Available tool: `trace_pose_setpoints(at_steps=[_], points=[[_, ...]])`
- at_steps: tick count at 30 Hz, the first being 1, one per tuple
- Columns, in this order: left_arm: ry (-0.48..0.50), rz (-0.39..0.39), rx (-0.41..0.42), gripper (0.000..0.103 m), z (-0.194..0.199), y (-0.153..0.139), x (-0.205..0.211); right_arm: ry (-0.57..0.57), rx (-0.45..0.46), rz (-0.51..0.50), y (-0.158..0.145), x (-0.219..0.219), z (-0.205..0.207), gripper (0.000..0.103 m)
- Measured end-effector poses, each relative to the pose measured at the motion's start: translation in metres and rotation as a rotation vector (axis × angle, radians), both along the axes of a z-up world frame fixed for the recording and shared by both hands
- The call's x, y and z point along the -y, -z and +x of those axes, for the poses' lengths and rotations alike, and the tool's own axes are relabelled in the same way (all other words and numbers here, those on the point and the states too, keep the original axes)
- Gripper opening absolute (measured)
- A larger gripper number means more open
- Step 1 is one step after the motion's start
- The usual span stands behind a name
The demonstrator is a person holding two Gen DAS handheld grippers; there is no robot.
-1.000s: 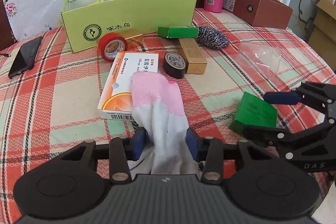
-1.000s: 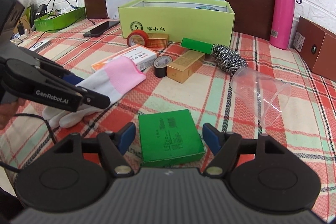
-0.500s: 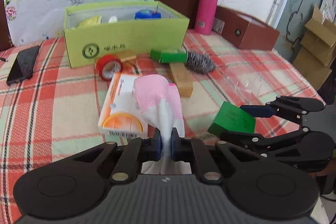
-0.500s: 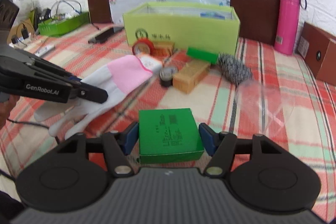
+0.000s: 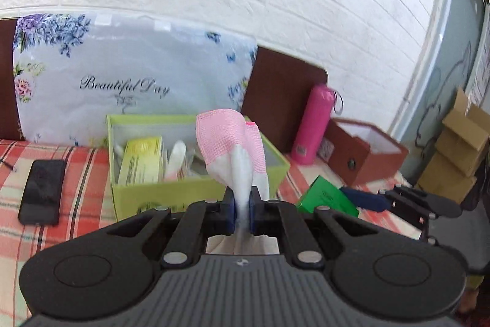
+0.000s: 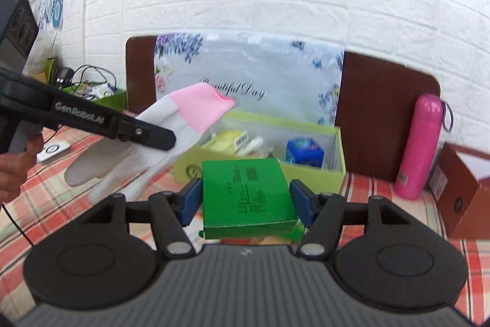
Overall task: Organize objects
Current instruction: 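Lift the glove with the left tool while the right tool carries the green box over the lime-green box, then lower the glove and green box into the lime-green box and open both tools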
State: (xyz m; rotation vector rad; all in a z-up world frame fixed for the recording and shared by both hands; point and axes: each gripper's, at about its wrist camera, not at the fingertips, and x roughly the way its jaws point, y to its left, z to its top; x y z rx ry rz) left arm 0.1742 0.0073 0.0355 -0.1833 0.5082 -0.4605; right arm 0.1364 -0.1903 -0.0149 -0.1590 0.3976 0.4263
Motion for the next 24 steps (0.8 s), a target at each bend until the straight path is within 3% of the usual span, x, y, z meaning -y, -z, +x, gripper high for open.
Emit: trace_pose_setpoints(at_steps=[6, 12, 17, 24], points=[[-0.062, -0.084, 0.02, 0.008, 0.054, -0.023, -0.003, 0.042, 0.054, 0.022, -0.017, -0.003, 0.055, 0.062], [-0.109, -0.148, 0.006, 0.008, 0.102, -0.025, -0.003, 0.074, 0.076, 0.007, -0.011, -0.007, 0.111, 0.062], [-0.143, -0.149, -0.039, 0.008, 0.139, -0.006, -0.003, 0.1, 0.042, -0.013, 0.012, -0.022, 0.148, 0.062], [-0.162, -0.092, -0.112, 0.008, 0.169, 0.033, -0.005, 0.115, -0.014, -0.029, 0.041, -0.033, 0.179, 0.062]])
